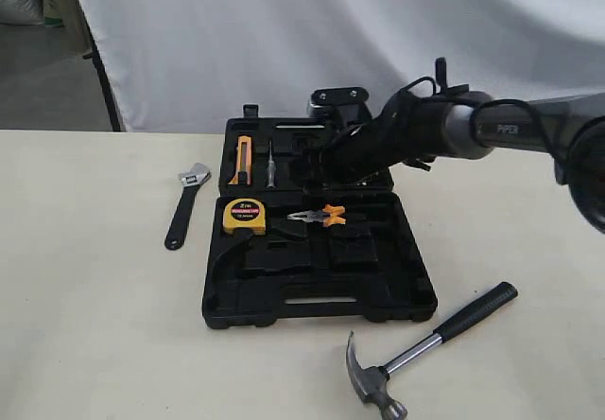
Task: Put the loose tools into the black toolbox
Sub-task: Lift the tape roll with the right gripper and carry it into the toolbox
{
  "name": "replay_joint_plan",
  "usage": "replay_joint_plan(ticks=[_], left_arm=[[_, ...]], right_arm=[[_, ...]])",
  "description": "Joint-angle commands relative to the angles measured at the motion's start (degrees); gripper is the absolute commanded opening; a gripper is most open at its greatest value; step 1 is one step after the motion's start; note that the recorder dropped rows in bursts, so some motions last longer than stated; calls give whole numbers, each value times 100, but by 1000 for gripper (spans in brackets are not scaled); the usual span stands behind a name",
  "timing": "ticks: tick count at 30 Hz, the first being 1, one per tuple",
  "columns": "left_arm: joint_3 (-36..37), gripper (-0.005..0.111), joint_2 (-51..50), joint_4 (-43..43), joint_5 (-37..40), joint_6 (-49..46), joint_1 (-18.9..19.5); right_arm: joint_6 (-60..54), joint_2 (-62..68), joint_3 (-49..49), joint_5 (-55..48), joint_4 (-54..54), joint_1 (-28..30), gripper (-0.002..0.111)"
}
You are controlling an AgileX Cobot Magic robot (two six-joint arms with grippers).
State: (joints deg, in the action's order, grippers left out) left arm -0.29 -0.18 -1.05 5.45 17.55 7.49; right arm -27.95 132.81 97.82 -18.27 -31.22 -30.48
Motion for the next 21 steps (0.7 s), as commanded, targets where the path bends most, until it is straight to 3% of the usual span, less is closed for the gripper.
replay_joint_plan(ticks=[1, 8, 21], left_arm=[[-15, 1, 18, -25, -41, 27, 145], [-15, 1, 18, -25, -41, 27, 145], [-15, 1, 18, -25, -41, 27, 145]], right_arm=[[-337, 126, 3, 875, -34, -205, 0], [-337, 446, 3, 2177, -64, -230, 0], [-287, 750, 3, 2547, -81, -306, 0]])
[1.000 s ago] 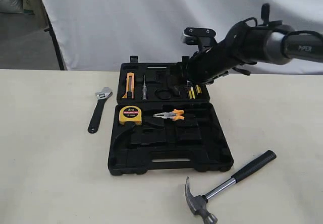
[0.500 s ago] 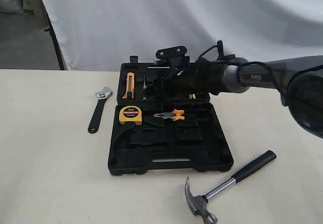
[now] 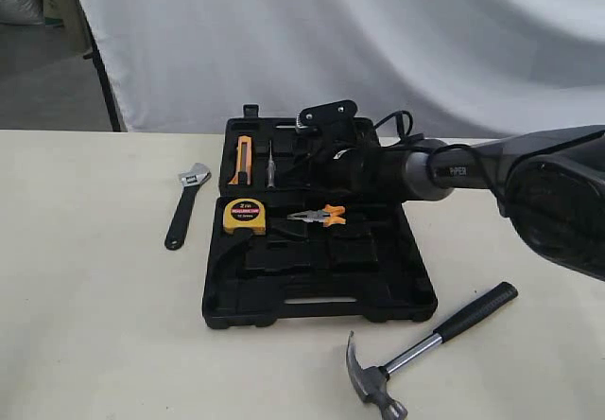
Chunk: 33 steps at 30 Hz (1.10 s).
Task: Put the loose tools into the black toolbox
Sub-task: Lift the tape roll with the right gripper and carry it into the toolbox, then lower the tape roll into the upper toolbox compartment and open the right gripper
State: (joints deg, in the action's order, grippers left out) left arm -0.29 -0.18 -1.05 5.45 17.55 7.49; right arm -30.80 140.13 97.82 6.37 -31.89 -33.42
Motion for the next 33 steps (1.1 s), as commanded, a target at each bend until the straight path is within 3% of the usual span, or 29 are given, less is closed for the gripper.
replay_joint_plan(ticks=[1, 9, 11, 12, 15, 17, 33], left_arm=[[-15, 1, 18, -25, -41, 27, 145], [-15, 1, 18, -25, -41, 27, 145], [-15, 1, 18, -25, -41, 27, 145], [-15, 1, 18, -25, -41, 27, 145], [-15, 1, 18, -25, -41, 27, 145], [-15, 1, 18, -25, -41, 27, 145], [-15, 1, 18, -25, -41, 27, 145]], right_arm=[[-2, 18, 3, 71, -14, -12, 0], [-2, 18, 3, 71, -418, -96, 0], [-76, 18, 3, 71, -418, -173, 11], [-105, 18, 3, 81, -401, -210, 26], [-220, 18, 3, 70, -401, -210, 55], [-248, -5, 3, -1, -401, -186, 63], [-414, -942, 3, -1625, -407, 332, 65]])
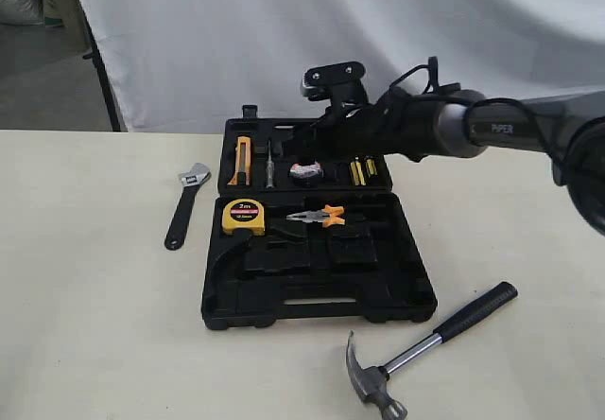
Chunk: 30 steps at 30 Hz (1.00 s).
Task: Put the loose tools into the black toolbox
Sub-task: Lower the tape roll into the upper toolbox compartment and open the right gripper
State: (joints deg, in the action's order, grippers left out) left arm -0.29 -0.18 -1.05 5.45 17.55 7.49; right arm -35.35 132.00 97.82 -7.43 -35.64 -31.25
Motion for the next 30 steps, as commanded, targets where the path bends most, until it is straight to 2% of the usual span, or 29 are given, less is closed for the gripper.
replay_joint_plan(ticks=[1, 12, 23, 26, 30], left_arm=[[-15, 1, 18, -25, -41, 27, 145], [-15, 1, 18, -25, -41, 27, 145], [-15, 1, 18, -25, -41, 27, 145], [-15, 1, 18, -25, -41, 27, 145], [-15, 1, 18, -25, -41, 27, 145]], right_arm=[[40, -129, 3, -245, -32, 116, 65], [-330, -72, 3, -462, 1, 385, 65], [-330, 309, 13, -10, 1, 244, 64], [-347, 309, 13, 4, 1, 232, 52], [-347, 309, 13, 4, -11, 232, 18]])
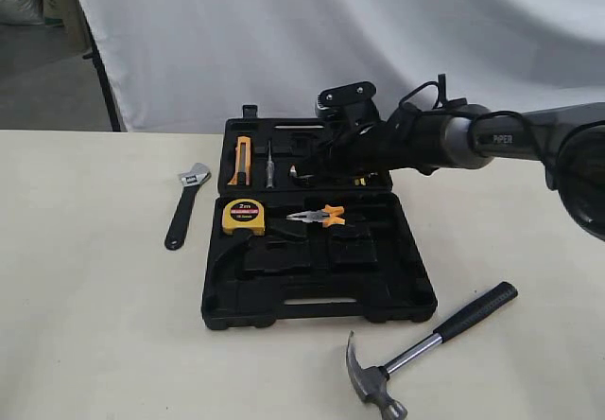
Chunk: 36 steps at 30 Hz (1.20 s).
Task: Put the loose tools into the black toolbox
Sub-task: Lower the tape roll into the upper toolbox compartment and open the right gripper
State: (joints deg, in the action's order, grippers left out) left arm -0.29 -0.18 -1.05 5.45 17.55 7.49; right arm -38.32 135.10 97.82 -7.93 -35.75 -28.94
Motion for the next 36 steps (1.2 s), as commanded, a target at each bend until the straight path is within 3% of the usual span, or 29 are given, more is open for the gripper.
replay_joint_plan(ticks=[1, 2, 3, 12, 36], left_arm=[[-15, 1, 18, -25, -41, 27, 145], [-15, 1, 18, -25, -41, 27, 145], [-15, 1, 18, -25, -41, 27, 145], [-15, 1, 18, -25, -41, 27, 145], [-15, 1, 18, -25, -41, 27, 145]], right_arm=[[-50, -1, 13, 53, -14, 1, 9], [-50, -1, 13, 80, -14, 1, 1], [-8, -1, 13, 149, -41, 1, 0], [-7, -1, 13, 432, -910, 1, 0], [-48, 306, 13, 1417, -705, -454, 0]])
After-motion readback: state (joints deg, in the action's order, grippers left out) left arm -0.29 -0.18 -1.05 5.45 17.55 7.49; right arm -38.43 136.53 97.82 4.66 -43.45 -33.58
